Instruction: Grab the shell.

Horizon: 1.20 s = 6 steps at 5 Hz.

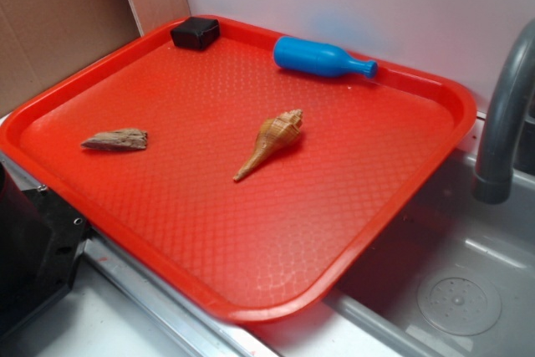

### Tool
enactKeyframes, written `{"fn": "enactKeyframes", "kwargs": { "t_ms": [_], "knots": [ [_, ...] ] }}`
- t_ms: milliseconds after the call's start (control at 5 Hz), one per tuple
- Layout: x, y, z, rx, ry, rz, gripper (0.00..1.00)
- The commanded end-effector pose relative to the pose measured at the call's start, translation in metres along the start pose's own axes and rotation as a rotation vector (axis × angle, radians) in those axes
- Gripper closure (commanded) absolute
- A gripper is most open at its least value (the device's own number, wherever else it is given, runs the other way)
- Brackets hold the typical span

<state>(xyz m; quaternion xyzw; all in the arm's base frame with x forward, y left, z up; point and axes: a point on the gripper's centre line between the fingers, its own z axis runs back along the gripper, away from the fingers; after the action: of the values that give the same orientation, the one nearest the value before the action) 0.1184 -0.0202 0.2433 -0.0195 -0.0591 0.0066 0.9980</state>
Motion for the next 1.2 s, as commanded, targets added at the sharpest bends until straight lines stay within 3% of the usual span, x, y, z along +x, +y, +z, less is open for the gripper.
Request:
{"fn": "enactKeyframes", "kwargs": {
  "t_ms": [0,200,400,600,1000],
  "knots": [
    [0.0,0.0,0.0,0.0,0.0,0.0,0.0],
    [0.043,-0.026,-0.057,0.092,0.079,0.012,0.0],
    [0.072,-0.054,-0.104,0.076,-0.002,-0.047,0.0],
    [0.093,-0.069,-0.137,0.011,-0.047,-0.022,0.0],
    [0.115,-0.087,-0.195,-0.015,-0.03,-0.087,0.0]
  ]
}}
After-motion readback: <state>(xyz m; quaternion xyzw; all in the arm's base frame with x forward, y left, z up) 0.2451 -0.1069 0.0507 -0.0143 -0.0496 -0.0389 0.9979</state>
